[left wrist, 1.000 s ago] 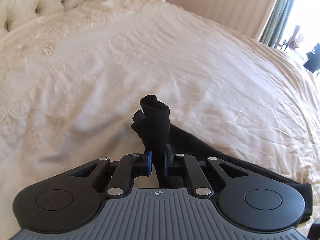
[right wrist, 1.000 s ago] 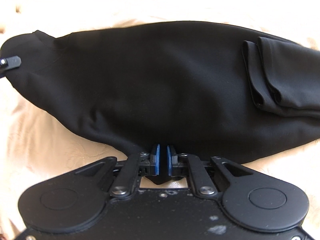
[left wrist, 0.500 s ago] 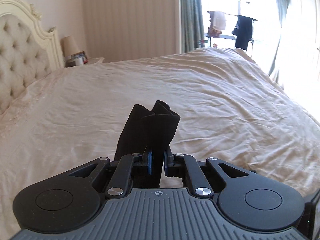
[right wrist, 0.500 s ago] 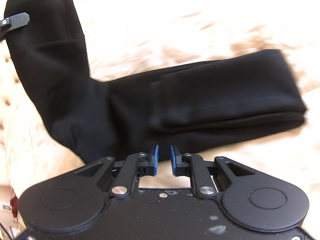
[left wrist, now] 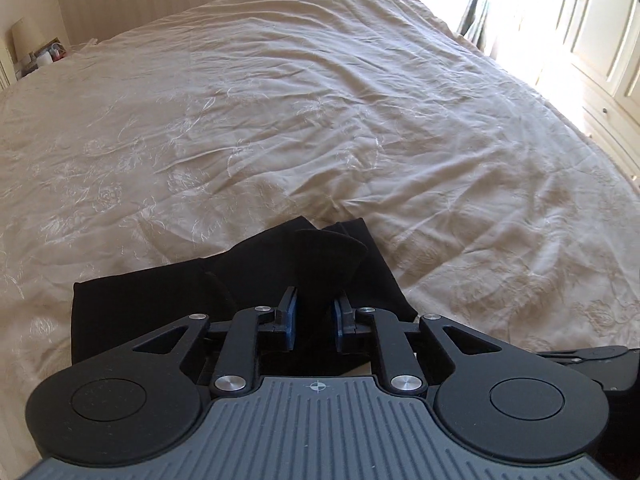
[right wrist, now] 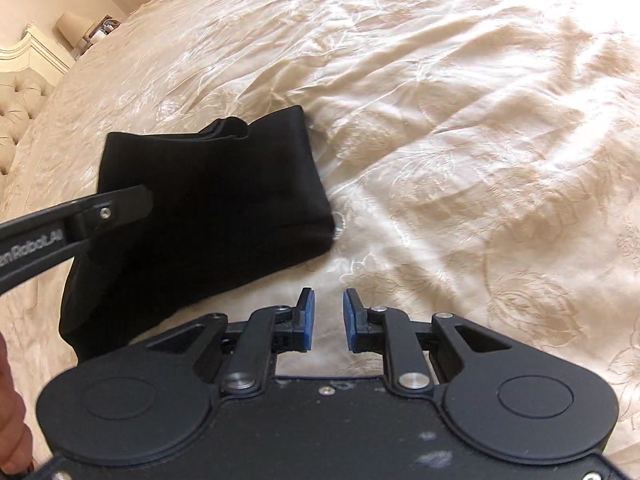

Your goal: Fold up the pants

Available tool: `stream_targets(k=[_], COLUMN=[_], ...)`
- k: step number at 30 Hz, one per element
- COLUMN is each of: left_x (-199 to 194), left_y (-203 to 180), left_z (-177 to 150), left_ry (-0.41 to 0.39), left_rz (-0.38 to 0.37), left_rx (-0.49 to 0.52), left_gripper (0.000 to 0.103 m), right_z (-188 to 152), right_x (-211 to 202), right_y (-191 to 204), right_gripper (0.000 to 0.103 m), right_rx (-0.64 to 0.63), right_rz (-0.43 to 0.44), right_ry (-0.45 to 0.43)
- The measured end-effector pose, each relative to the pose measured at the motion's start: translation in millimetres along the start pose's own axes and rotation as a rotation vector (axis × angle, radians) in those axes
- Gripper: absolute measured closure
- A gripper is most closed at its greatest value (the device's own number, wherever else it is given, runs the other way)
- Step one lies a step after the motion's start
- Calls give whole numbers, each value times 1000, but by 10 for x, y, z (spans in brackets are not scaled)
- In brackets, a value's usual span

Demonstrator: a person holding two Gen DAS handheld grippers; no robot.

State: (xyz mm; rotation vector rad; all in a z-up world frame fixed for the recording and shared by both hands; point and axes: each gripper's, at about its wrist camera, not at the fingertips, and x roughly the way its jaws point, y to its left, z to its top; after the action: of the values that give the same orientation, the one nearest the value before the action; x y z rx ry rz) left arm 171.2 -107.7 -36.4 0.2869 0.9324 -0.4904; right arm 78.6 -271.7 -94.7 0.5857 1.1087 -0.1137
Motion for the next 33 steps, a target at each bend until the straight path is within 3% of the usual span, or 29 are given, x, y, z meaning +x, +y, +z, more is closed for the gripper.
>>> stream_targets(k=[7, 13, 16, 18, 25, 33], left_x=[-111, -163, -161, -118, -3, -212], left_y=[74, -198, -236, -97, 904, 1674], left_z=[141, 193, 179, 143, -219, -719], left_ry=[-26, -67, -69, -27, 156, 277], left_rz=[-74, -171, -112, -65, 169, 284], left_rx=[-40, 47, 67, 17, -220, -366], left_gripper=[73, 71, 71, 70, 70, 70], right_z=[317, 575, 651, 702, 835, 904], right_x=[168, 334, 281, 251, 429, 847], right_y=[65, 60, 53, 84, 376, 695], right_gripper=[79, 78, 76, 76, 74, 69], right_rx=[-24, -7, -7, -18, -101, -232], right_rz=[0, -28, -31, -14, 123, 121], right_ry=[-45, -67, -87, -104, -77, 10])
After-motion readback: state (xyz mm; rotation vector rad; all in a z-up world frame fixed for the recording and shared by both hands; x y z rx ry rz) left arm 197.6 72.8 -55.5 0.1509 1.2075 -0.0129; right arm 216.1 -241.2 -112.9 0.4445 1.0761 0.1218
